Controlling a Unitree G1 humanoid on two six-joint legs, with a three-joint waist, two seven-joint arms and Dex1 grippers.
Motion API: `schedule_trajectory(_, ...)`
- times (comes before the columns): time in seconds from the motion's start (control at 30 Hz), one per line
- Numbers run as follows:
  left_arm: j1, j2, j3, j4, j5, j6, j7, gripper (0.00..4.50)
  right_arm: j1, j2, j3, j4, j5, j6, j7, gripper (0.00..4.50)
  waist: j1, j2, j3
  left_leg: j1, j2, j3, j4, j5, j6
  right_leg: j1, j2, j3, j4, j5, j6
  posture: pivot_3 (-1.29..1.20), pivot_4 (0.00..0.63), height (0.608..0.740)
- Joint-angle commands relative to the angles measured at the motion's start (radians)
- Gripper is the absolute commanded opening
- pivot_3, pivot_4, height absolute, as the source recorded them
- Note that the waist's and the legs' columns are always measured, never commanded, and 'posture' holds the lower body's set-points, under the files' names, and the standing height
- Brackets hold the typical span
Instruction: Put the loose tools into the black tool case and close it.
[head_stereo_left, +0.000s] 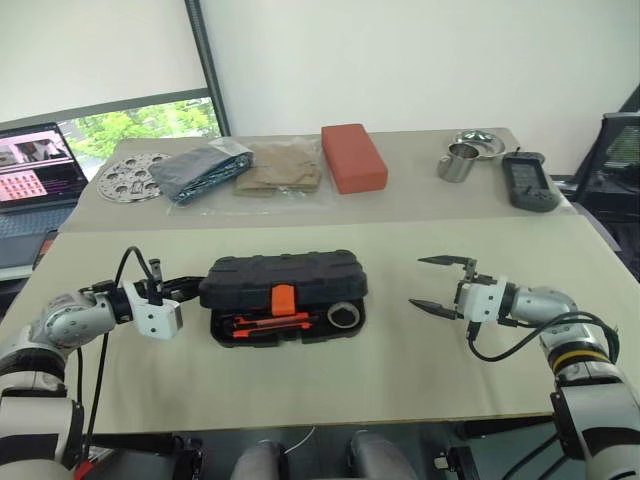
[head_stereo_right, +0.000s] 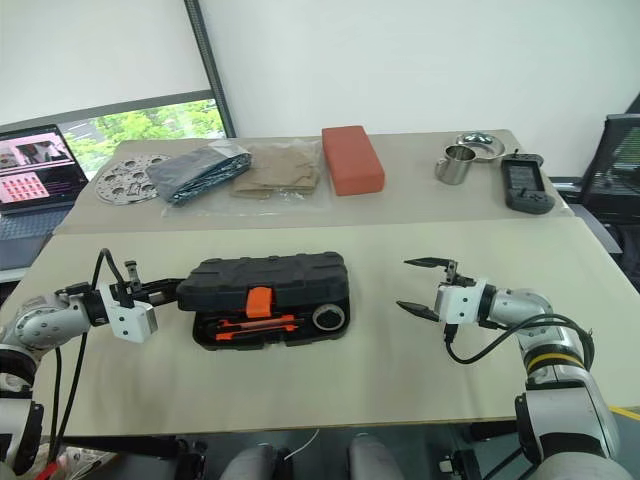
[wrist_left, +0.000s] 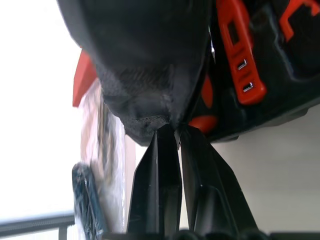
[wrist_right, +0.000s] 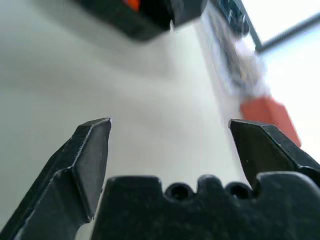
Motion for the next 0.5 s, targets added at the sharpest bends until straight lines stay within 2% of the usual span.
schedule_trajectory(0.03, 0.021, 0.044, -0.05, 0.059, -0.005, 0.036, -0.006, 0.0, 0.074, -0.026, -0.022, -0.097, 0.183, 0.154, 0.17, 4.42, -0.009, -0.001, 0.001, 0.002, 0.0, 0.0, 0.0, 0.0, 0.0, 0.001, 0.0, 0.0, 0.0, 0.0, 0.0, 0.0, 0.15, 0.74)
schedule_trajectory(0.2, 0.012, 0.065, -0.102, 0.019, -0.011, -0.052, 0.018, 0.0, 0.115, -0.003, -0.036, -0.235, 0.273, 0.269, 0.208, 4.42, -0.015, -0.004, 0.002, 0.003, 0.001, 0.003, 0.0, 0.0, 0.0, 0.003, -0.001, 0.001, 0.0, 0.0, 0.0, 0.0, 0.15, 0.74)
schedule_trajectory(0.33, 0.031, 0.123, -0.062, -0.158, 0.255, -0.121, 0.256, 0.0, 0.111, 0.028, -0.032, -0.276, 0.269, 0.301, 0.191, 4.42, -0.005, -0.004, 0.002, 0.004, 0.001, 0.003, 0.0, 0.0, 0.0, 0.0, -0.002, 0.001, -0.001, 0.0, 0.0, 0.0, 0.15, 0.74)
schedule_trajectory(0.43, 0.058, 0.179, -0.093, -0.277, 0.498, -0.076, 0.529, 0.0, 0.109, 0.039, -0.033, -0.283, 0.261, 0.311, 0.182, 4.42, 0.006, -0.004, 0.002, 0.002, 0.001, 0.007, 0.0, 0.0, 0.0, 0.0, -0.013, -0.001, -0.002, -0.001, 0.002, 0.0, 0.15, 0.74)
schedule_trajectory(0.47, 0.063, 0.194, -0.115, -0.303, 0.564, -0.054, 0.613, 0.71, 0.108, 0.041, -0.034, -0.283, 0.259, 0.313, 0.181, 4.5, 0.011, -0.005, 0.002, 0.002, 0.002, 0.01, -0.001, 0.0, 0.0, 0.0, -0.015, -0.002, -0.002, -0.002, 0.004, 0.0, 0.15, 0.74)
schedule_trajectory(0.5, 0.067, 0.211, -0.145, -0.328, 0.63, -0.027, 0.708, 0.82, 0.107, 0.043, -0.034, -0.283, 0.257, 0.314, 0.179, 4.5, 0.015, -0.005, 0.002, 0.001, 0.002, 0.014, -0.001, 0.0, 0.0, -0.001, -0.018, -0.002, -0.002, -0.003, 0.005, 0.0, 0.15, 0.74)
